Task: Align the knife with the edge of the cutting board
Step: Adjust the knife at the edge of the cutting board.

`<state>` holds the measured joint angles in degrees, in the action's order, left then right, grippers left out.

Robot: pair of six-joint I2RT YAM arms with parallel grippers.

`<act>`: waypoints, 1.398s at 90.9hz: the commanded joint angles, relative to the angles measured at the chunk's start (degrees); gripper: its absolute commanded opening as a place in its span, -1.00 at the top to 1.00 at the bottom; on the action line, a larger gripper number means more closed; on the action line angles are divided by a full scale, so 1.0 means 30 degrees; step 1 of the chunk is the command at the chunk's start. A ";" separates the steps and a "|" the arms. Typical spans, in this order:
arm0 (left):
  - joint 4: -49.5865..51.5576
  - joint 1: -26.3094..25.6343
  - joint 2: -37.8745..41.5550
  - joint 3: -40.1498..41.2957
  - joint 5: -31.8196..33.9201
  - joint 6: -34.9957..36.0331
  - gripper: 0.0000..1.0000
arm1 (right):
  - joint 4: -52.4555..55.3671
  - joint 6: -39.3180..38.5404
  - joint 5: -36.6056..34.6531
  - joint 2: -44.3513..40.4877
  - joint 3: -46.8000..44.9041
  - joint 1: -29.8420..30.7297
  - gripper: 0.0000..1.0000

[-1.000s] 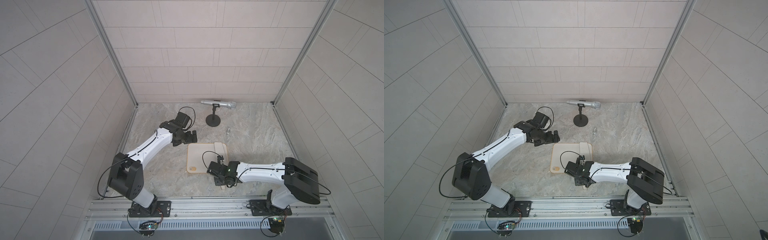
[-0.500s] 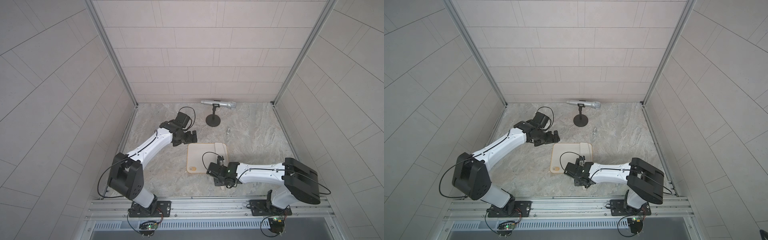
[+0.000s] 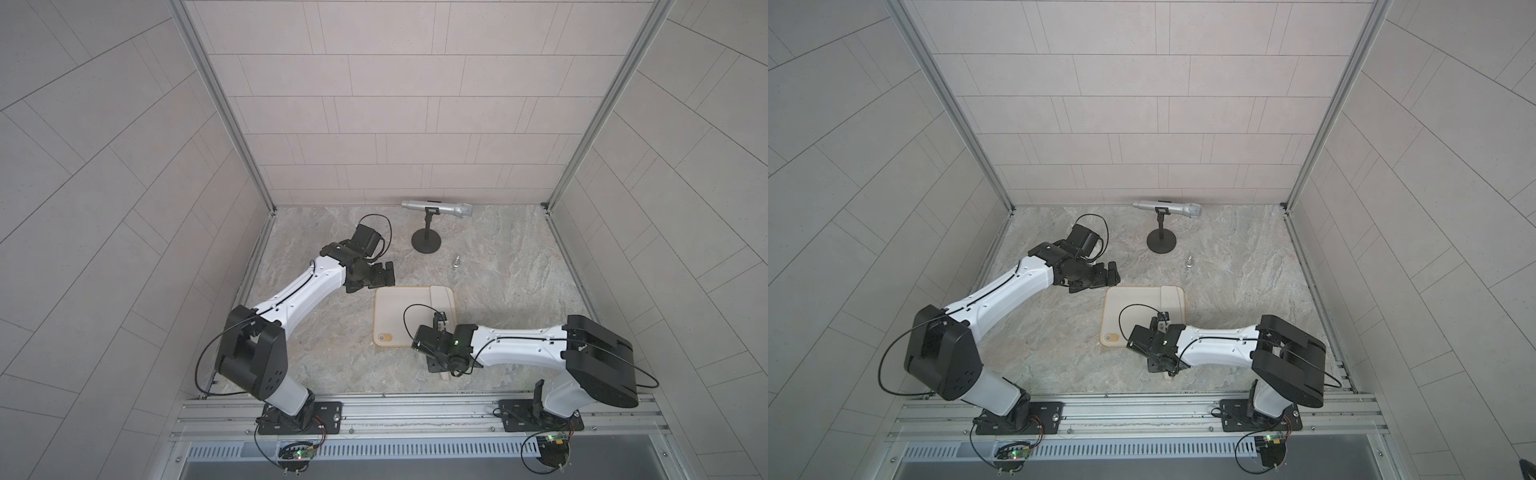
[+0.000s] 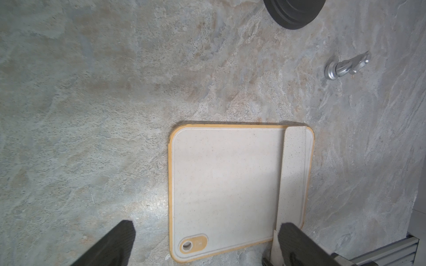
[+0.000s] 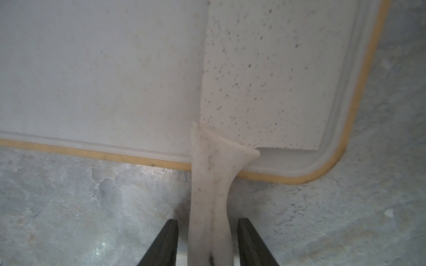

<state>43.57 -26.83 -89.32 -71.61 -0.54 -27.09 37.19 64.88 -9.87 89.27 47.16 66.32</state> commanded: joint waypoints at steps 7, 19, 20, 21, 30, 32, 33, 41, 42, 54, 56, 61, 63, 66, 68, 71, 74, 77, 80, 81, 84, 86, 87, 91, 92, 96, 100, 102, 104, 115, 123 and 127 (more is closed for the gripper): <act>0.0359 -0.0161 -0.0190 -0.0102 0.0174 0.0267 -1.00 | -0.0294 -0.0336 0.0085 0.0461 -0.0248 -0.0354 0.22; 0.0350 -0.0168 -0.0130 -0.0139 0.0103 0.0240 -1.00 | -0.0416 -0.0419 -0.0146 0.0548 -0.0168 -0.0431 0.30; 0.0354 -0.0168 -0.0135 -0.0145 0.0097 0.0241 -1.00 | -0.0415 -0.0432 -0.0157 0.0556 -0.0136 -0.0430 0.30; 0.0357 -0.0168 -0.0122 -0.0149 0.0065 0.0241 -1.00 | -0.0429 -0.0439 -0.0177 0.0560 -0.0105 -0.0444 0.30; 0.0341 -0.0210 0.0066 -0.0101 0.0100 0.0209 -1.00 | -0.0299 -0.0481 -0.0377 0.0762 0.0206 -0.0436 0.32; 0.0354 -0.0230 0.0088 -0.0095 0.0130 0.0189 -1.00 | -0.0231 -0.0477 -0.0410 0.0804 0.0267 -0.0430 0.32; 0.0342 -0.0228 0.0106 -0.0094 0.0154 0.0186 -1.00 | -0.0206 -0.0491 -0.0421 0.0801 0.0301 -0.0430 0.32; 0.0362 -0.0227 0.0133 -0.0114 0.0243 0.0197 -1.00 | 0.0004 -0.0461 -0.0625 0.0829 0.0363 -0.0453 0.33; 0.0375 -0.0241 0.0129 -0.0119 0.0254 0.0205 -1.00 | 0.0014 -0.0453 -0.0660 0.0828 0.0349 -0.0455 0.33; 0.0399 -0.0228 0.0128 -0.0124 0.0237 0.0205 -1.00 | -0.0033 -0.0393 -0.0694 0.0867 0.0220 -0.0457 0.34; 0.0406 -0.0227 0.0125 -0.0123 0.0244 0.0210 -1.00 | -0.0041 -0.0389 -0.0695 0.0896 0.0219 -0.0443 0.34; 0.0413 -0.0230 0.0179 -0.0126 0.0258 0.0212 -1.00 | -0.0005 -0.0374 -0.0738 0.0950 0.0219 -0.0457 0.34; 0.0416 -0.0250 0.0182 -0.0124 0.0242 0.0198 -1.00 | -0.0004 -0.0362 -0.0750 0.0983 0.0219 -0.0458 0.34; 0.0417 -0.0241 0.0183 -0.0112 0.0260 0.0207 -1.00 | -0.0019 -0.0355 -0.0749 0.1041 0.0219 -0.0432 0.34; 0.0417 -0.0238 0.0161 -0.0113 0.0279 0.0196 -1.00 | -0.0008 -0.0335 -0.0767 0.1079 0.0226 -0.0451 0.34; 0.0395 -0.0257 0.0166 -0.0110 0.0257 0.0210 -1.00 | -0.0012 -0.0315 -0.0795 0.1112 0.0223 -0.0439 0.34; 0.0415 -0.0256 0.0140 -0.0099 0.0258 0.0212 -1.00 | -0.0005 -0.0301 -0.0843 0.1182 0.0205 -0.0445 0.34; 0.0417 -0.0256 0.0104 -0.0098 0.0240 0.0209 -1.00 | -0.0004 -0.0300 -0.0831 0.1220 0.0202 -0.0475 0.33; 0.0417 -0.0263 0.0115 -0.0116 0.0212 0.0212 -1.00 | -0.0041 -0.0314 -0.0814 0.1258 0.0165 -0.0500 0.32; 0.0417 -0.0289 0.0105 -0.0105 0.0210 0.0212 -1.00 | -0.0022 -0.0321 -0.0813 0.1262 0.0148 -0.0523 0.31; 0.0417 -0.0297 0.0071 -0.0098 0.0226 0.0209 -1.00 | -0.0068 -0.0357 -0.0812 0.1292 0.0111 -0.0543 0.31; 0.0417 -0.0310 0.0074 -0.0109 0.0227 0.0211 -1.00 | -0.0101 -0.0380 -0.0805 0.1288 0.0082 -0.0567 0.31; 0.0417 -0.0312 0.0070 -0.0101 0.0232 0.0197 -1.00 | -0.0111 -0.0383 -0.0808 0.1292 0.0077 -0.0571 0.31; 0.0395 -0.0293 0.0092 -0.0099 0.0259 0.0211 -1.00 | -0.0232 -0.0427 -0.0742 0.1324 0.0023 -0.0626 0.31; 0.0406 -0.0289 0.0079 -0.0096 0.0277 0.0212 -1.00 | -0.0265 -0.0437 -0.0748 0.1325 0.0004 -0.0615 0.31; 0.0416 -0.0286 0.0079 -0.0108 0.0284 0.0203 -1.00 | -0.0407 -0.0473 -0.0660 0.1368 -0.0086 -0.0631 0.31; 0.0406 -0.0287 0.0094 -0.0111 0.0278 0.0208 -1.00 | -0.0481 -0.0482 -0.0634 0.1409 -0.0167 -0.0690 0.31; 0.0400 -0.0300 0.0087 -0.0112 0.0291 0.0211 -1.00 | -0.0563 -0.0492 -0.0599 0.1449 -0.0200 -0.0692 0.31; 0.0413 -0.0289 0.0086 -0.0120 0.0280 0.0212 -1.00 | -0.0598 -0.0516 -0.0568 0.1481 -0.0237 -0.0707 0.31; 0.0407 -0.0288 0.0065 -0.0094 0.0306 0.0240 -1.00 | -0.0792 -0.0504 -0.0520 0.1560 -0.0417 -0.0751 0.33; 0.0409 -0.0311 0.0021 -0.0094 0.0319 0.0230 -1.00 | -0.0783 -0.0474 -0.0575 0.1545 -0.0376 -0.0742 0.42; 0.0410 -0.0287 0.0008 -0.0095 0.0339 0.0241 -1.00 | -0.0646 -0.0453 -0.0662 0.1504 -0.0273 -0.0705 0.45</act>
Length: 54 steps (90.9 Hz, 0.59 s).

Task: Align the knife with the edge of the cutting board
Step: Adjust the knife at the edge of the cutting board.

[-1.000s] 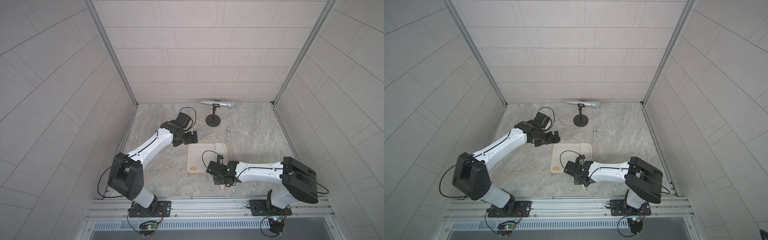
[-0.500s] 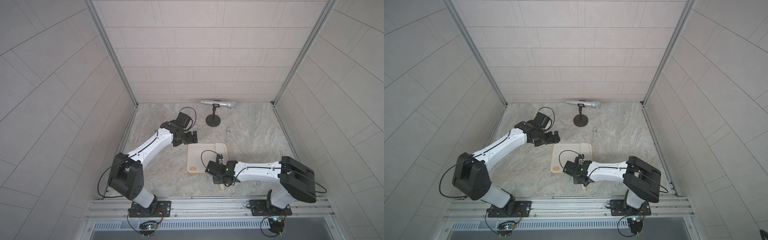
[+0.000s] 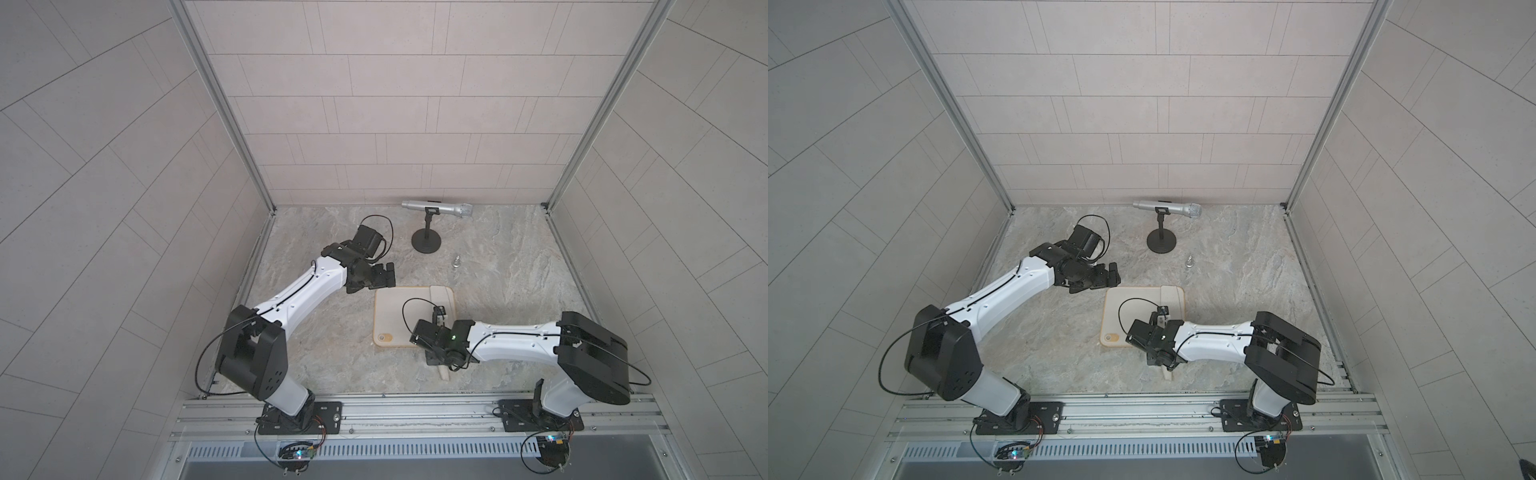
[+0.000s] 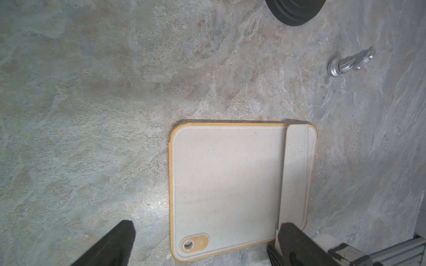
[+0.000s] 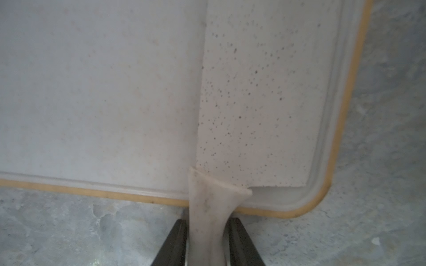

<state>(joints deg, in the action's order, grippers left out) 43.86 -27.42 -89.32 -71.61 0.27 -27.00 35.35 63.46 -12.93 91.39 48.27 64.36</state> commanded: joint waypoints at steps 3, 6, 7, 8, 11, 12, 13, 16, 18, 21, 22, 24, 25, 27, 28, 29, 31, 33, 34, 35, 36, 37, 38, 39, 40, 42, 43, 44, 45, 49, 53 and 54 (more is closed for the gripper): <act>0.0307 -0.0104 0.0026 -0.0094 0.0108 0.0212 -1.00 | 0.0096 0.0049 0.0249 0.0773 -0.0537 -0.0012 0.48; 0.0313 -0.0091 0.0017 -0.0093 0.0113 0.0212 -1.00 | 0.0218 0.0093 0.0209 0.0752 -0.0443 0.0043 0.50; 0.0318 -0.0104 0.0027 -0.0108 0.0099 0.0212 -1.00 | 0.0267 0.0104 0.0165 0.0744 -0.0415 0.0047 0.51; 0.0320 -0.0111 0.0017 -0.0115 0.0107 0.0212 -1.00 | 0.0291 0.0110 0.0128 0.0725 -0.0401 0.0049 0.51; 0.0308 -0.0102 0.0008 -0.0118 0.0087 0.0212 -1.00 | 0.0382 0.0196 0.0033 0.0709 -0.0341 0.0077 0.53; 0.0315 -0.0096 0.0037 -0.0106 0.0086 0.0198 -1.00 | 0.0422 0.0229 0.0018 0.0708 -0.0320 0.0093 0.54; 0.0304 -0.0107 0.0037 -0.0114 0.0085 0.0205 -1.00 | 0.0442 0.0275 -0.0019 0.0708 -0.0310 0.0087 0.54; 0.0313 -0.0095 0.0062 -0.0100 0.0092 0.0208 -1.00 | 0.0437 0.0366 -0.0095 0.0707 -0.0301 0.0114 0.56; 0.0320 -0.0090 0.0080 -0.0095 0.0079 0.0204 -1.00 | 0.0455 0.0427 -0.0110 0.0722 -0.0300 0.0140 0.57; 0.0319 -0.0114 0.0093 -0.0097 0.0077 0.0211 -1.00 | 0.0461 0.0510 -0.0180 0.0756 -0.0277 0.0161 0.59; 0.0321 -0.0116 0.0094 -0.0095 0.0081 0.0212 -1.00 | 0.0476 0.0547 -0.0206 0.0761 -0.0274 0.0180 0.60; 0.0300 -0.0118 0.0080 -0.0101 0.0069 0.0205 -1.00 | 0.0487 0.0597 -0.0247 0.0772 -0.0249 0.0201 0.62; 0.0312 -0.0118 0.0088 -0.0097 0.0077 0.0209 -1.00 | 0.0489 0.0620 -0.0269 0.0783 -0.0245 0.0214 0.63; 0.0305 -0.0118 0.0101 -0.0094 0.0083 0.0211 -1.00 | 0.0476 0.0674 -0.0285 0.0829 -0.0242 0.0216 0.64; 0.0314 -0.0118 0.0098 -0.0079 0.0113 0.0212 -1.00 | 0.0469 0.0717 -0.0302 0.0841 -0.0241 0.0222 0.65; 0.0318 -0.0118 0.0096 -0.0072 0.0128 0.0212 -1.00 | 0.0465 0.0739 -0.0311 0.0862 -0.0241 0.0239 0.66; 0.0322 -0.0133 0.0095 -0.0066 0.0154 0.0212 -1.00 | 0.0470 0.0777 -0.0376 0.0892 -0.0219 0.0267 0.67; 0.0322 -0.0144 0.0080 -0.0065 0.0161 0.0198 -1.00 | 0.0486 0.0823 -0.0414 0.0907 -0.0213 0.0281 0.68; 0.0308 -0.0145 0.0088 -0.0064 0.0167 0.0205 -1.00 | 0.0503 0.0865 -0.0425 0.0924 -0.0212 0.0298 0.69; 0.0315 -0.0146 0.0091 -0.0064 0.0155 0.0194 -1.00 | 0.0512 0.0871 -0.0460 0.0933 -0.0212 0.0292 0.71; 0.0319 -0.0147 0.0079 -0.0064 0.0149 0.0203 -1.00 | 0.0501 0.0889 -0.0448 0.0937 -0.0212 0.0289 0.72; 0.0321 -0.0162 0.0072 -0.0064 0.0146 0.0193 -1.00 | 0.0511 0.0927 -0.0457 0.0939 -0.0226 0.0302 0.72; 0.0307 -0.0169 0.0069 -0.0064 0.0159 0.0188 -1.00 | 0.0530 0.0946 -0.0476 0.0940 -0.0204 0.0308 0.73; 0.0315 -0.0173 0.0067 -0.0064 0.0151 0.0186 -1.00 | 0.0540 0.0956 -0.0500 0.0926 -0.0193 0.0312 0.74; 0.0319 -0.0175 0.0052 -0.0064 0.0177 0.0184 -1.00 | 0.0559 0.0975 -0.0512 0.0934 -0.0188 0.0313 0.74; 0.0336 -0.0183 0.0062 -0.0093 0.0181 0.0176 -1.00 | 0.0589 0.1041 -0.0551 0.0925 -0.0191 0.0315 0.76; 0.0330 -0.0180 0.0079 -0.0093 0.0191 0.0180 -1.00 | 0.0598 0.1062 -0.0582 0.0918 -0.0201 0.0329 0.76; 0.0341 -0.0193 0.0072 -0.0093 0.0197 0.0167 -1.00 | 0.0603 0.1087 -0.0612 0.0901 -0.0192 0.0322 0.77; 0.0332 -0.0214 0.0069 -0.0079 0.0229 0.0175 -1.00 | 0.0606 0.1114 -0.0627 0.0892 -0.0202 0.0319 0.77; 0.0345 -0.0206 0.0115 -0.0065 0.0277 0.0183 -1.00 | 0.0666 0.1229 -0.0705 0.0819 -0.0216 0.0356 0.78; 0.0350 -0.0215 0.0111 -0.0079 0.0346 0.0183 -1.00 | 0.0714 0.1306 -0.0792 0.0732 -0.0212 0.0360 0.78; 0.0366 -0.0210 0.0118 -0.0071 0.0347 0.0183 -1.00 | 0.0705 0.1311 -0.0805 0.0720 -0.0212 0.0367 0.79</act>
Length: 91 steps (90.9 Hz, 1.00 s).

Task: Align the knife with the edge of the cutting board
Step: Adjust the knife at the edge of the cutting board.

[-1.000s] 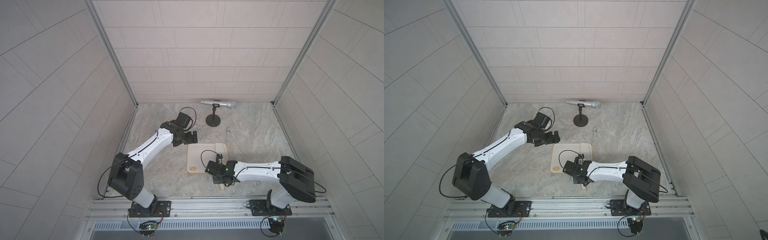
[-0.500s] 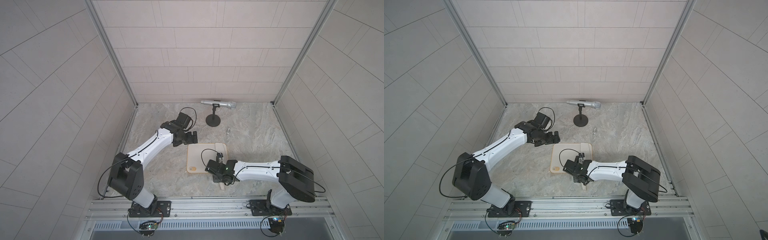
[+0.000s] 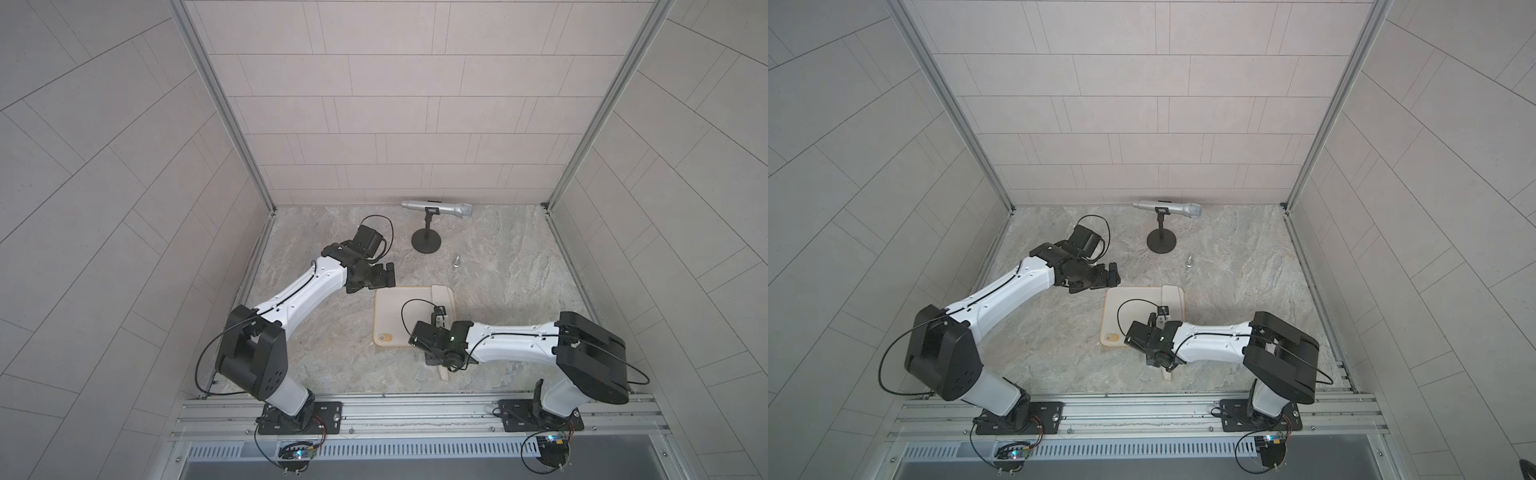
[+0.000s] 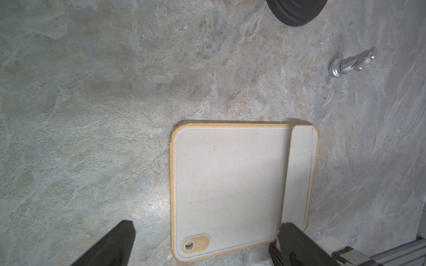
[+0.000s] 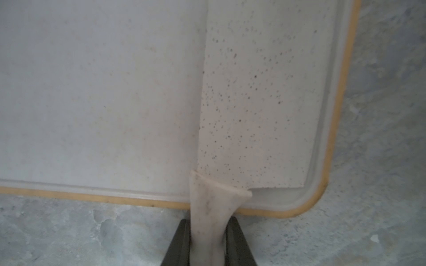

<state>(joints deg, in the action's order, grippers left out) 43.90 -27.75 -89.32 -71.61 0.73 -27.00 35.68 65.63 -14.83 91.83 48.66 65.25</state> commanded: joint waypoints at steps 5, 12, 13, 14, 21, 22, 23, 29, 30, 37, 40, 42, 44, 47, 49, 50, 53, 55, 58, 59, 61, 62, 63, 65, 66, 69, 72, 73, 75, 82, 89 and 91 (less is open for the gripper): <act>0.0358 -0.0125 0.0114 -0.0097 0.0247 0.0167 -1.00 | 0.0595 0.0696 -0.0248 0.0497 -0.0343 0.0109 0.80; 0.0366 -0.0126 0.0100 -0.0101 0.0241 0.0176 -1.00 | 0.0790 0.0849 -0.0452 0.0445 -0.0238 0.0172 0.80; 0.0367 -0.0126 0.0098 -0.0097 0.0247 0.0150 -1.00 | 0.0820 0.0869 -0.0479 0.0459 -0.0217 0.0182 0.80; 0.0367 -0.0126 0.0082 -0.0095 0.0265 0.0152 -1.00 | 0.0821 0.0879 -0.0507 0.0466 -0.0207 0.0187 0.81; 0.0361 -0.0126 0.0059 -0.0094 0.0289 0.0154 -1.00 | 0.0884 0.1007 -0.0598 0.0542 -0.0096 0.0247 0.85; 0.0364 -0.0126 0.0048 -0.0094 0.0286 0.0154 -1.00 | 0.0882 0.1006 -0.0625 0.0581 -0.0073 0.0264 0.86; 0.0365 -0.0126 0.0042 -0.0094 0.0285 0.0154 -1.00 | 0.0895 0.1035 -0.0639 0.0600 -0.0032 0.0272 0.87; 0.0359 -0.0141 0.0012 -0.0099 0.0269 0.0154 -1.00 | 0.0999 0.1110 -0.0730 0.0766 0.0112 0.0311 0.90; 0.0348 -0.0134 0.0010 -0.0111 0.0262 0.0154 -1.00 | 0.1013 0.1131 -0.0750 0.0795 0.0134 0.0325 0.91; 0.0364 -0.0154 -0.0007 -0.0105 0.0258 0.0135 -1.00 | 0.1066 0.1186 -0.0820 0.0978 0.0317 0.0343 0.95; 0.0366 -0.0159 -0.0013 -0.0117 0.0258 0.0151 -1.00 | 0.1134 0.1215 -0.0842 0.1012 0.0395 0.0361 0.96; 0.0352 -0.0171 0.0002 -0.0121 0.0270 0.0153 -1.00 | 0.1177 0.1226 -0.0890 0.1033 0.0435 0.0366 0.97; 0.0348 -0.0166 0.0021 -0.0122 0.0258 0.0146 -1.00 | 0.1254 0.1237 -0.0924 0.1067 0.0467 0.0367 0.97; 0.0343 -0.0157 0.0027 -0.0097 0.0262 0.0138 -1.00 | 0.1296 0.1276 -0.0957 0.1049 0.0487 0.0368 0.99; 0.0361 -0.0156 0.0041 -0.0094 0.0271 0.0135 -1.00 | 0.1335 0.1293 -0.0992 0.1057 0.0517 0.0375 1.00; 0.0364 -0.0170 0.0024 -0.0094 0.0277 0.0144 -1.00 | 0.1371 0.1281 -0.0998 0.1058 0.0527 0.0371 1.00; 0.0352 -0.0164 0.0042 -0.0115 0.0308 0.0142 -1.00 | 0.1417 0.1286 -0.1044 0.1033 0.0535 0.0368 1.00; 0.0363 -0.0157 0.0053 -0.0099 0.0275 0.0151 -1.00 | 0.1453 0.1281 -0.1058 0.1046 0.0536 0.0368 1.00; 0.0366 -0.0163 0.0064 -0.0120 0.0264 0.0150 -1.00 | 0.1530 0.1293 -0.1088 0.1021 0.0562 0.0368 1.00; 0.0367 -0.0159 0.0050 -0.0107 0.0259 0.0152 -1.00 | 0.1542 0.1281 -0.1090 0.1025 0.0564 0.0368 1.00; 0.0367 -0.0156 0.0062 -0.0119 0.0263 0.0146 -1.00 | 0.1565 0.1236 -0.1091 0.1029 0.0558 0.0368 1.00; 0.0352 -0.0156 0.0064 -0.0106 0.0258 0.0150 -1.00 | 0.1589 0.1223 -0.1092 0.1029 0.0576 0.0368 1.00; 0.0345 -0.0155 0.0065 -0.0114 0.0256 0.0137 -1.00 | 0.1615 0.1217 -0.1092 0.1044 0.0586 0.0368 1.00; 0.0361 -0.0155 0.0066 -0.0099 0.0255 0.0150 -1.00 | 0.1635 0.1154 -0.1092 0.1041 0.0629 0.0368 1.00; 0.0364 -0.0155 0.0080 -0.0096 0.0269 0.0152 -1.00 | 0.1653 0.1138 -0.1092 0.1035 0.0656 0.0368 1.00; 0.0359 -0.0155 0.0068 -0.0094 0.0260 0.0150 -1.00 | 0.1731 0.1037 -0.1092 0.1056 0.0716 0.0375 1.00; 0.0366 -0.0155 0.0066 -0.0093 0.0247 0.0153 -1.00 | 0.1861 0.0922 -0.1077 0.1077 0.0768 0.0369 1.00; 0.0366 -0.0155 0.0066 -0.0093 0.0251 0.0154 -1.00 | 0.1912 0.0876 -0.1085 0.1098 0.0813 0.0383 1.00; 0.0359 -0.0170 0.0080 -0.0108 0.0253 0.0154 -1.00 | 0.1987 0.0790 -0.1068 0.1113 0.0855 0.0372 1.00; 0.0361 -0.0181 0.0077 -0.0106 0.0269 0.0154 -1.00 | 0.2465 0.0661 -0.1105 0.1208 0.1102 0.0369 1.00; 0.0359 -0.0192 0.0121 -0.0121 0.0288 0.0154 -1.00 | 0.2769 0.0622 -0.1262 0.1161 0.1231 0.0368 1.00; 0.0365 -0.0186 0.0116 -0.0115 0.0292 0.0146 -1.00 | 0.2809 0.0609 -0.1266 0.1143 0.1230 0.0382 1.00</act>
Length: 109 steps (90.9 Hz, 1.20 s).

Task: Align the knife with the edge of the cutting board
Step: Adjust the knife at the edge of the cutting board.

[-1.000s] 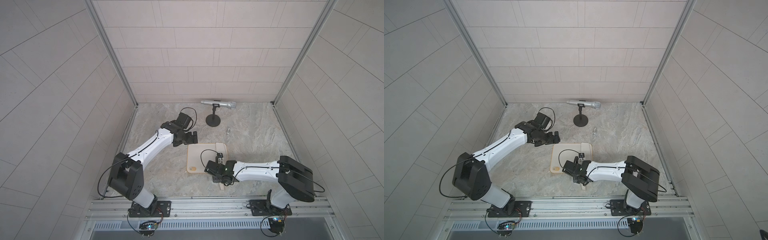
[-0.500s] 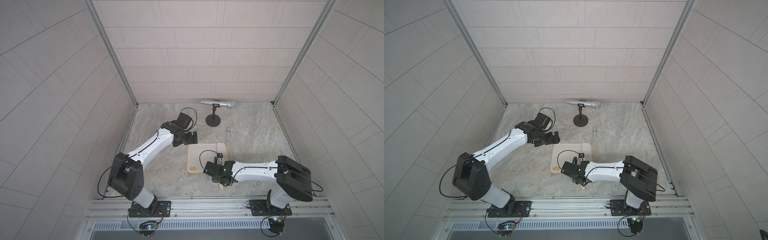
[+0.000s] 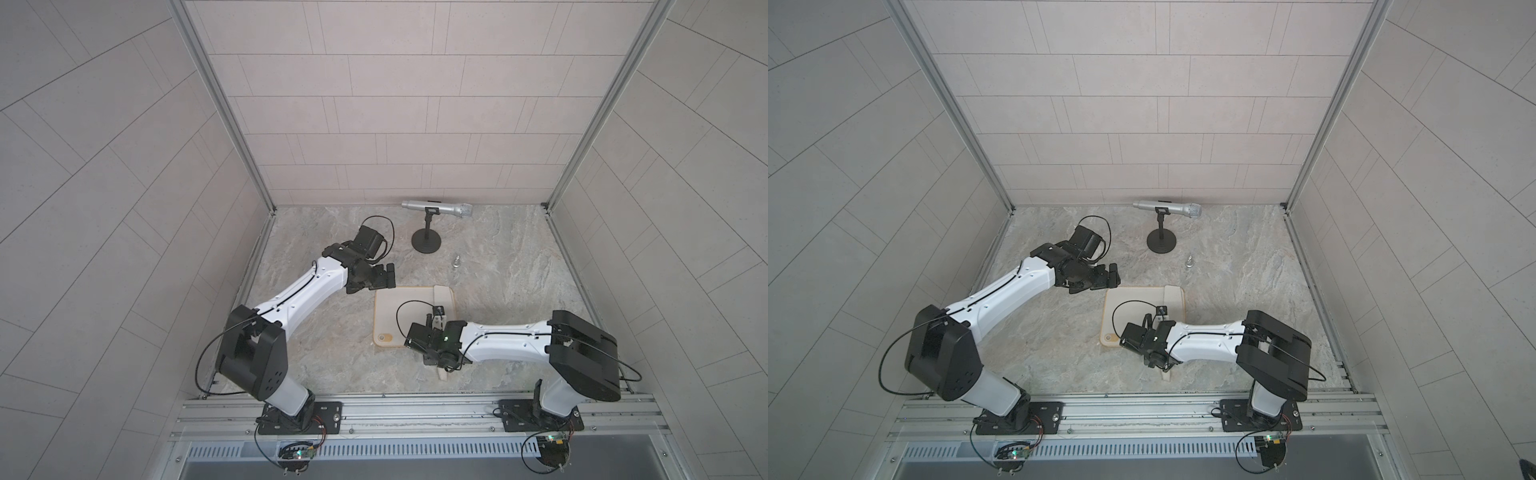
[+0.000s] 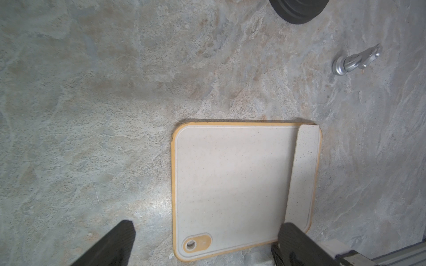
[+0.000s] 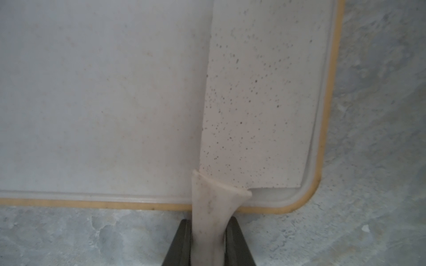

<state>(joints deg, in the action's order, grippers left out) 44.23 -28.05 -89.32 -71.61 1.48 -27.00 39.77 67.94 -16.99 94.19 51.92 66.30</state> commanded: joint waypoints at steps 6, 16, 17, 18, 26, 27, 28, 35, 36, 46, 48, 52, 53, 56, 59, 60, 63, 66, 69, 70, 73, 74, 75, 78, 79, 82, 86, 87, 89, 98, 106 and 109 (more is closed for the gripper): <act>0.0278 -0.0093 0.0143 -0.0100 0.0038 0.0154 -1.00 | 0.1510 -0.0144 -0.0560 0.0250 0.0153 0.0035 1.00; 0.0272 -0.0082 0.0126 -0.0119 0.0073 0.0154 -1.00 | 0.1725 -0.0230 -0.0661 0.0188 0.0291 0.0018 1.00; 0.0279 -0.0097 0.0140 -0.0121 0.0084 0.0154 -1.00 | 0.1749 -0.0247 -0.0633 0.0186 0.0310 0.0018 1.00; 0.0283 -0.0090 0.0147 -0.0122 0.0074 0.0154 -1.00 | 0.1761 -0.0241 -0.0634 0.0185 0.0320 0.0018 1.00; 0.0270 -0.0085 0.0104 -0.0139 0.0065 0.0146 -1.00 | 0.1901 -0.0246 -0.0691 0.0170 0.0409 0.0022 1.00; 0.0279 -0.0084 0.0114 -0.0131 0.0065 0.0150 -1.00 | 0.1910 -0.0240 -0.0692 0.0148 0.0413 0.0020 1.00; 0.0283 -0.0083 0.0119 -0.0141 0.0080 0.0152 -1.00 | 0.1930 -0.0253 -0.0707 0.0152 0.0415 0.0019 1.00; 0.0280 -0.0082 0.0108 -0.0138 0.0067 0.0153 -1.00 | 0.2222 -0.0205 -0.0905 0.0170 0.0566 0.0040 1.00; 0.0284 -0.0082 0.0116 -0.0130 0.0066 0.0154 -1.00 | 0.2261 -0.0191 -0.0916 0.0177 0.0565 0.0044 1.00; 0.0286 -0.0097 0.0113 -0.0123 0.0069 0.0154 -1.00 | 0.2388 -0.0157 -0.1039 0.0151 0.0721 0.0075 1.00; 0.0287 -0.0093 0.0129 -0.0123 0.0073 0.0154 -1.00 | 0.2403 -0.0150 -0.1043 0.0162 0.0750 0.0106 1.00; 0.0276 -0.0081 0.0143 -0.0126 0.0067 0.0146 -1.00 | 0.2417 -0.0160 -0.1064 0.0183 0.0794 0.0128 1.00; 0.0281 -0.0082 0.0119 -0.0139 0.0066 0.0150 -1.00 | 0.2417 -0.0169 -0.1069 0.0184 0.0781 0.0132 1.00; 0.0293 -0.0086 0.0105 -0.0128 0.0065 0.0153 -1.00 | 0.2447 -0.0154 -0.1077 0.0206 0.0829 0.0135 1.00; 0.0288 -0.0109 0.0122 -0.0123 0.0065 0.0154 -1.00 | 0.2436 -0.0145 -0.1081 0.0235 0.0857 0.0135 1.00; 0.0287 -0.0110 0.0123 -0.0123 0.0065 0.0154 -1.00 | 0.2427 -0.0146 -0.1092 0.0254 0.0872 0.0135 1.00; 0.0309 -0.0112 0.0113 -0.0126 0.0072 0.0154 -1.00 | 0.2422 -0.0147 -0.1124 0.0292 0.0892 0.0135 1.00; 0.0315 -0.0126 0.0108 -0.0131 0.0080 0.0154 -1.00 | 0.2433 -0.0162 -0.1117 0.0319 0.0946 0.0135 1.00; 0.0301 -0.0114 0.0097 -0.0124 0.0081 0.0154 -1.00 | 0.2430 -0.0149 -0.1130 0.0370 0.0985 0.0143 1.00; 0.0309 -0.0127 0.0111 -0.0123 0.0088 0.0154 -1.00 | 0.2424 -0.0163 -0.1131 0.0365 0.0994 0.0124 1.00; 0.0315 -0.0114 0.0115 -0.0123 0.0097 0.0154 -1.00 | 0.2418 -0.0149 -0.1118 0.0427 0.1043 0.0119 1.00; 0.0316 -0.0113 0.0120 -0.0137 0.0110 0.0154 -1.00 | 0.2418 -0.0148 -0.1125 0.0438 0.1038 0.0113 1.00; 0.0316 -0.0112 0.0107 -0.0130 0.0102 0.0154 -1.00 | 0.2432 -0.0133 -0.1129 0.0443 0.1065 0.0109 1.00; 0.0309 -0.0134 0.0111 -0.0138 0.0102 0.0154 -1.00 | 0.2419 -0.0120 -0.1117 0.0462 0.1081 0.0106 1.00; 0.0312 -0.0137 0.0118 -0.0145 0.0098 0.0154 -1.00 | 0.2419 -0.0090 -0.1110 0.0470 0.1086 0.0106 1.00; 0.0316 -0.0141 0.0138 -0.0126 0.0102 0.0154 -1.00 | 0.2403 -0.0034 -0.1122 0.0462 0.1065 0.0088 1.00; 0.0316 -0.0141 0.0144 -0.0123 0.0104 0.0152 -1.00 | 0.2263 0.0100 -0.1093 0.0405 0.0993 0.0077 1.00; 0.0316 -0.0141 0.0149 -0.0123 0.0099 0.0153 -1.00 | 0.2194 0.0123 -0.1083 0.0383 0.0969 0.0077 1.00; 0.0316 -0.0141 0.0145 -0.0123 0.0095 0.0154 -1.00 | 0.2098 0.0154 -0.1047 0.0351 0.0892 0.0077 1.00; 0.0338 -0.0169 0.0139 -0.0123 0.0131 0.0139 -1.00 | 0.1616 0.0285 -0.0907 0.0193 0.0590 0.0005 1.00; 0.0342 -0.0170 0.0140 -0.0147 0.0152 0.0152 -1.00 | 0.1575 0.0402 -0.0954 0.0157 0.0523 -0.0057 1.00; 0.0345 -0.0170 0.0148 -0.0155 0.0160 0.0132 -1.00 | 0.1584 0.0463 -0.0978 0.0130 0.0508 -0.0068 1.00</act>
<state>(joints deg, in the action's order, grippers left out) 44.29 -28.16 -89.32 -71.61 1.69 -27.00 45.36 68.01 -18.00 95.26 53.95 66.46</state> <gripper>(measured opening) 0.994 0.170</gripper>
